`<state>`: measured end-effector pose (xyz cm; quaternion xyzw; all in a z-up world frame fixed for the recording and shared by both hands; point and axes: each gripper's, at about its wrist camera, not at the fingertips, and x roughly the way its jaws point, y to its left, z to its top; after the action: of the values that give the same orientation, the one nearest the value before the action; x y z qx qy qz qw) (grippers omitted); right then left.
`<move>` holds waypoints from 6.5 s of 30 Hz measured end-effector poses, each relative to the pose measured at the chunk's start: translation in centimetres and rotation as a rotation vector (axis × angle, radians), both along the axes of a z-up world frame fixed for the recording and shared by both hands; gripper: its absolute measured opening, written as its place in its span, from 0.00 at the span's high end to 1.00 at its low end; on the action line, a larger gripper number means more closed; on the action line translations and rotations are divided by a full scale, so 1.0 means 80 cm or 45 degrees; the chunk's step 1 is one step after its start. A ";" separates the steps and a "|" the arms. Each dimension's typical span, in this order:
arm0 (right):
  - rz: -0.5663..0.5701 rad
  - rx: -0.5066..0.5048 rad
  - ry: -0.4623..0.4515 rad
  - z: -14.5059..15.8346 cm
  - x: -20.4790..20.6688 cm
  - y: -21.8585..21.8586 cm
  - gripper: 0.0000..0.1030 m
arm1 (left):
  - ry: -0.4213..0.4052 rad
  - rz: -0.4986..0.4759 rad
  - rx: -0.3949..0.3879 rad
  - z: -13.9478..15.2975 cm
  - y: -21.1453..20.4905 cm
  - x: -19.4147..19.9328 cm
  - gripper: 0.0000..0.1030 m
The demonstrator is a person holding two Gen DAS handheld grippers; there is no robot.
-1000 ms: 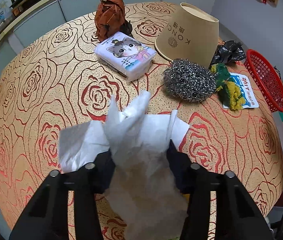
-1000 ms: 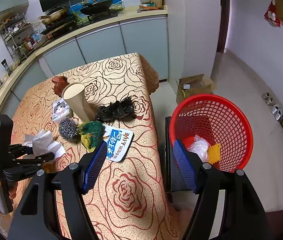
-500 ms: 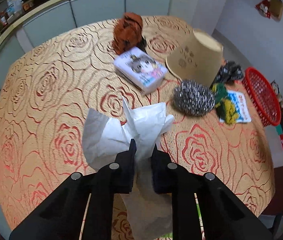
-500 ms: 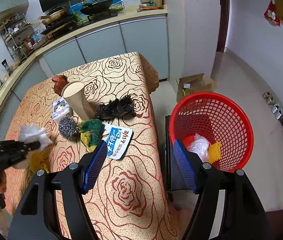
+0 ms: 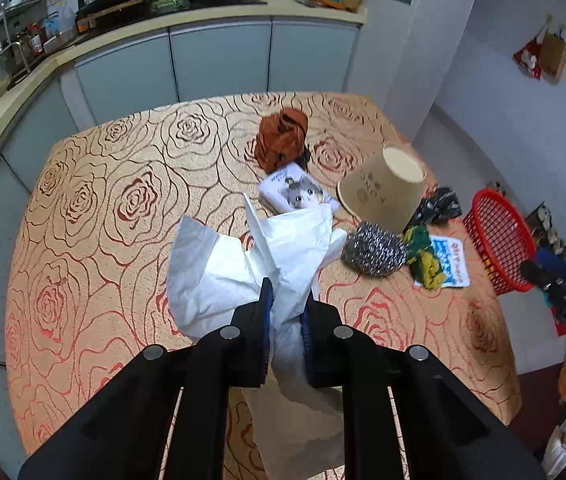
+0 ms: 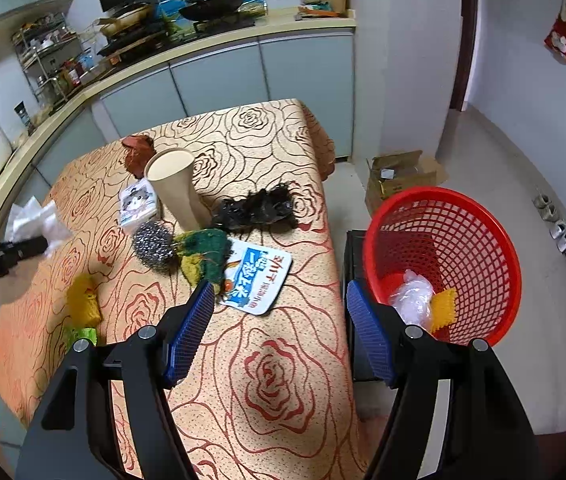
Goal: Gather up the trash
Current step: 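Lift the tissue with the left tool while the right tool grasps the green-yellow sponge, then carry the green-yellow sponge with the right tool toward the red basket, then drop the sponge into the red basket with the right tool while the left tool drops the white tissue in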
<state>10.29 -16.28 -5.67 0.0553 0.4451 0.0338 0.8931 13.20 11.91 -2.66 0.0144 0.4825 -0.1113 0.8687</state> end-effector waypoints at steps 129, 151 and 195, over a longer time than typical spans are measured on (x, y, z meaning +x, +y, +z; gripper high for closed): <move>-0.254 0.001 -0.147 0.038 -0.060 -0.137 0.71 | -0.278 -0.374 0.001 0.028 -0.278 -0.050 0.88; -0.399 0.000 -0.070 0.001 -0.057 -0.195 0.71 | -0.202 -0.477 -0.027 -0.019 -0.373 -0.029 0.88; -0.393 -0.009 0.096 -0.067 0.014 -0.229 0.57 | 0.009 -0.479 -0.017 -0.076 -0.429 0.045 0.49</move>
<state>11.41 -34.61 -11.02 0.1211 0.4646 -0.1075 0.8706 16.84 -22.44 -8.74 0.0981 0.4735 -0.2751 0.8309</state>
